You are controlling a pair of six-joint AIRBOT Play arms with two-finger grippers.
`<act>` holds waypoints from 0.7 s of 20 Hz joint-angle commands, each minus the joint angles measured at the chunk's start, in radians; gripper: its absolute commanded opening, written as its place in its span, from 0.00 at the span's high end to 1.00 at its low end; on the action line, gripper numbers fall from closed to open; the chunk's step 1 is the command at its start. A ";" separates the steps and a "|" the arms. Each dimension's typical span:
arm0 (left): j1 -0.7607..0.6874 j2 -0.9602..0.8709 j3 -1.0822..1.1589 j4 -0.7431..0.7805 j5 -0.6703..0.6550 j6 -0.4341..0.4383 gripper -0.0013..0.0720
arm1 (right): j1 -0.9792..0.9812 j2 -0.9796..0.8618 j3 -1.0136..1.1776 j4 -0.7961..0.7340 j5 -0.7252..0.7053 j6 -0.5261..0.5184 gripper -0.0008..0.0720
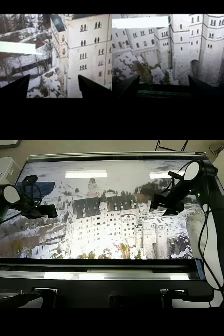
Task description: Fold the clothes and pants, and hang the long-sleeved shirts on hangers.
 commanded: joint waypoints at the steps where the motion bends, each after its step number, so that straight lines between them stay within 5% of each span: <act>1: 0.000 0.000 0.000 0.000 0.000 0.000 0.01 | 0.001 0.000 0.001 0.000 0.000 0.000 0.05; 14: 0.000 -0.003 -0.001 -0.003 0.029 -0.024 0.01 | 0.001 0.000 0.001 0.000 -0.071 0.000 0.05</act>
